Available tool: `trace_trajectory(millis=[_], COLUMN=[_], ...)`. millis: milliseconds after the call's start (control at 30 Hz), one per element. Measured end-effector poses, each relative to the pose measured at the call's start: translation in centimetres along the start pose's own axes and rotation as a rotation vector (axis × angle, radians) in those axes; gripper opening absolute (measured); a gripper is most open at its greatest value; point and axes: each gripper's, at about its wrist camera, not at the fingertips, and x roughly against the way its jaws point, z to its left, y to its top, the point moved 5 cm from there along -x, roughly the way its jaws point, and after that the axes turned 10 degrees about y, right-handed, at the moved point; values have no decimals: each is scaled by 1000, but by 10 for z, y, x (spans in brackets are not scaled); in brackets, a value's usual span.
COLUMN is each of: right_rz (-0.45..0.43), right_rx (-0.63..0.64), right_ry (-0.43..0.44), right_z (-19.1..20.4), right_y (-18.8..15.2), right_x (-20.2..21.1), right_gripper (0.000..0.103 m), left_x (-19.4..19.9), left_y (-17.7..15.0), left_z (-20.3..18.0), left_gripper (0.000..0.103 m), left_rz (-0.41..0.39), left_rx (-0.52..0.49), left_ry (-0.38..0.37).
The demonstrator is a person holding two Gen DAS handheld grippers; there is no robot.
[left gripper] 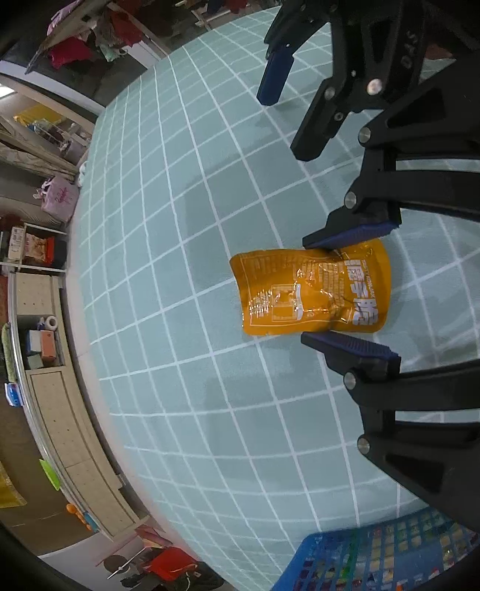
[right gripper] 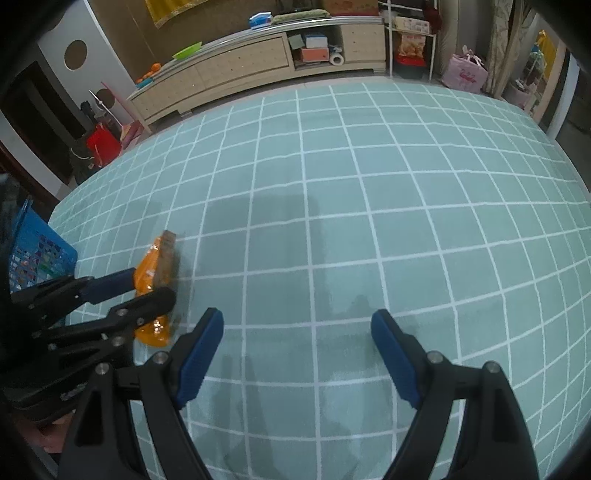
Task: Organize snacks
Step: 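Lift and carry the orange bag over the basket with the left gripper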
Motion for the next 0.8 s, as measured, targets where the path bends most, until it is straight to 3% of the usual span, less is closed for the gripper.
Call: trace_trajectory(millis=[533,800], right_rz=[-43,-81], right_rx=[85,179], right_ry=[10,26], right_z=[78,140], right_y=[-6,-12], right_x=[51,75], right_gripper=[85,85], left_x=[123,180], left_y=[-28,-51], left_z=[54,93], left_gripper=[43,43], left_rz=[-152,-217], left_rx=[51,91], left_ry=[15,30])
